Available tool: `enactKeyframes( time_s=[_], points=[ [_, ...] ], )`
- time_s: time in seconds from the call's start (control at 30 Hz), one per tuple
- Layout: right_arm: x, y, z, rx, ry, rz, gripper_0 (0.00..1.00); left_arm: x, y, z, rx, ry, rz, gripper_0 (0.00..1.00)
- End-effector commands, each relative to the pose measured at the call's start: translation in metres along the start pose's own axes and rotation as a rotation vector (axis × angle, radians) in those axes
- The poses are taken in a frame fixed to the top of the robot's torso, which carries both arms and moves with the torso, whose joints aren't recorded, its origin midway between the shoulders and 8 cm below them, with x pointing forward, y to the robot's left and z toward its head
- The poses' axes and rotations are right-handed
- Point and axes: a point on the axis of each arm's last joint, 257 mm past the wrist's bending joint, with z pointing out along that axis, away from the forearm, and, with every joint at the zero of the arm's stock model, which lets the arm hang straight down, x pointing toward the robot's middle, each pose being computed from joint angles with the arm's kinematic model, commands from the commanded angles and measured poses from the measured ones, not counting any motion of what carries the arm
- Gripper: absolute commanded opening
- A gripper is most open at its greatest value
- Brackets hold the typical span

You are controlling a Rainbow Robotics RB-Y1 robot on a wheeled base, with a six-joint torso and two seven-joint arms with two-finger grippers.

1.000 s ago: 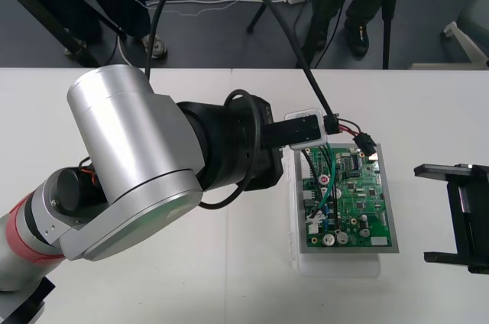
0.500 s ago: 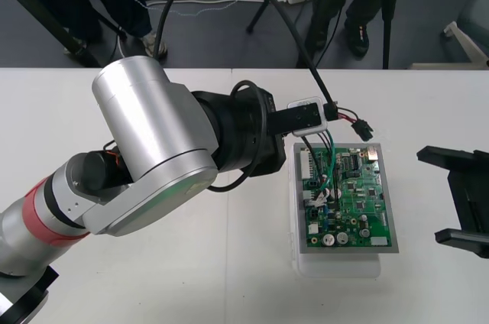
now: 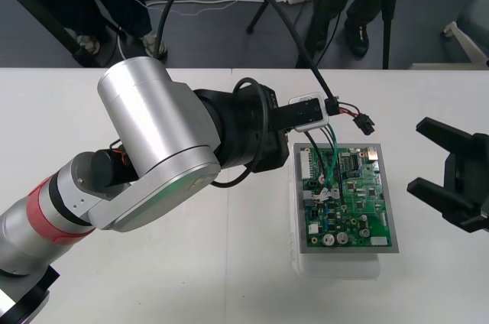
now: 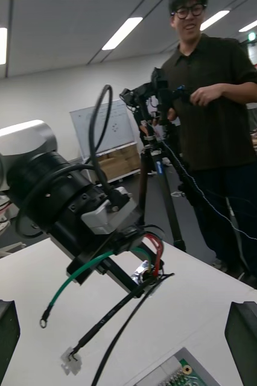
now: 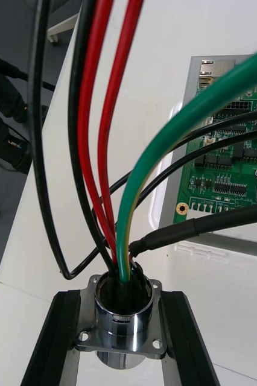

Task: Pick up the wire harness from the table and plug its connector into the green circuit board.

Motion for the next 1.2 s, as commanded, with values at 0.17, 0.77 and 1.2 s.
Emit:
enactKeyframes(
  time_s=[0.17, 0.77, 1.2],
  points=[
    [-0.006, -0.004, 0.015, 0.132, -0.011, 0.018, 1.00, -0.044, 0.010, -0.006, -0.039, -0.105, 0.065, 0.10],
    [-0.001, -0.001, 0.067, 0.326, -0.033, 0.053, 1.00, -0.046, 0.004, -0.005, -0.029, -0.112, 0.059, 0.10],
    [0.001, 0.005, 0.077, 0.356, -0.066, 0.072, 1.00, -0.045, 0.004, -0.005, -0.028, -0.108, 0.058, 0.11]
  ],
)
